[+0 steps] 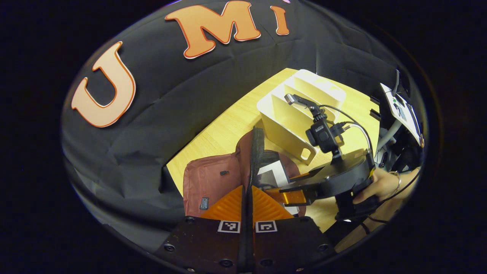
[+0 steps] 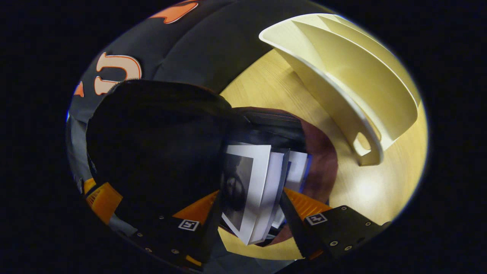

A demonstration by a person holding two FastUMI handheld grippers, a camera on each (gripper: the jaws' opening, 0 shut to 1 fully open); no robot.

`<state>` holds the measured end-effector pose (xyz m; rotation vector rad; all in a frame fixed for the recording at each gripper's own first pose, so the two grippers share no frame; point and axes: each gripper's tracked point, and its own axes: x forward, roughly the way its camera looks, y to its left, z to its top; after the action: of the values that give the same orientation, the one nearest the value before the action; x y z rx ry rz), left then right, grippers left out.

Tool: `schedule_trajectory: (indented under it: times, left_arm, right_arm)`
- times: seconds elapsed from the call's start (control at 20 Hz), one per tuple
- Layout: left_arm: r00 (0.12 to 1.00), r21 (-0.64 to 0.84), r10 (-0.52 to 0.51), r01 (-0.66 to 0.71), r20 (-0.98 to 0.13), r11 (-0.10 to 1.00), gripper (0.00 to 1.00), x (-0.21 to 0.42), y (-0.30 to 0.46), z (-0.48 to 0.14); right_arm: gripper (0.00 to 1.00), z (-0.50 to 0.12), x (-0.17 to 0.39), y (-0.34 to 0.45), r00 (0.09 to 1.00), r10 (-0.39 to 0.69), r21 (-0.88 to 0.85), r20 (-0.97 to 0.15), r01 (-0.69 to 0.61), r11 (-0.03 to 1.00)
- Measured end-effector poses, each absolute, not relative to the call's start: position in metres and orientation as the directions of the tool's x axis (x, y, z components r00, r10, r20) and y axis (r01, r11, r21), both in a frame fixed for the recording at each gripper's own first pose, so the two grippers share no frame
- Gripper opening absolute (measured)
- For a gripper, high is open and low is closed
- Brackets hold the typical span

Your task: Open the schoolbag, grab two books from the bookshelf and put them into the schoolbag.

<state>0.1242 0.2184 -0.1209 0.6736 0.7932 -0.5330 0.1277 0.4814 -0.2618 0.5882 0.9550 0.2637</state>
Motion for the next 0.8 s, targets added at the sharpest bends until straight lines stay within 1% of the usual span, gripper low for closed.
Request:
schedule_trajectory:
  times: [0.05,0.25,0.4,0.6,0.8]
  left_arm:
    - [0.596,0.342,-0.187,0.659,-0.781,0.670,0.01,0.125,0.218,-0.123]
    - [0.595,0.321,-0.203,0.653,-0.777,0.687,0.01,0.121,0.217,-0.131]
    - [0.565,0.290,-0.215,0.669,-0.797,0.685,0.01,0.111,0.209,-0.147]
    - [0.536,0.271,-0.220,0.689,-0.815,0.672,0.00,0.100,0.187,-0.164]
    - [0.531,0.233,-0.196,0.633,-0.824,0.738,0.03,0.093,0.182,-0.176]
  right_arm:
    - [0.89,-0.249,0.128,0.476,0.560,0.472,0.578,-0.681,0.016,0.816]
    - [0.90,-0.212,0.127,0.431,0.594,0.449,0.522,-0.668,-0.055,0.851]
    - [0.90,-0.191,0.105,0.400,0.601,0.458,0.521,-0.656,-0.079,0.850]
    - [0.90,-0.199,0.074,0.334,0.608,0.382,0.441,-0.696,-0.058,0.896]
    - [0.90,-0.204,0.056,0.273,0.607,0.340,0.423,-0.719,-0.006,0.906]
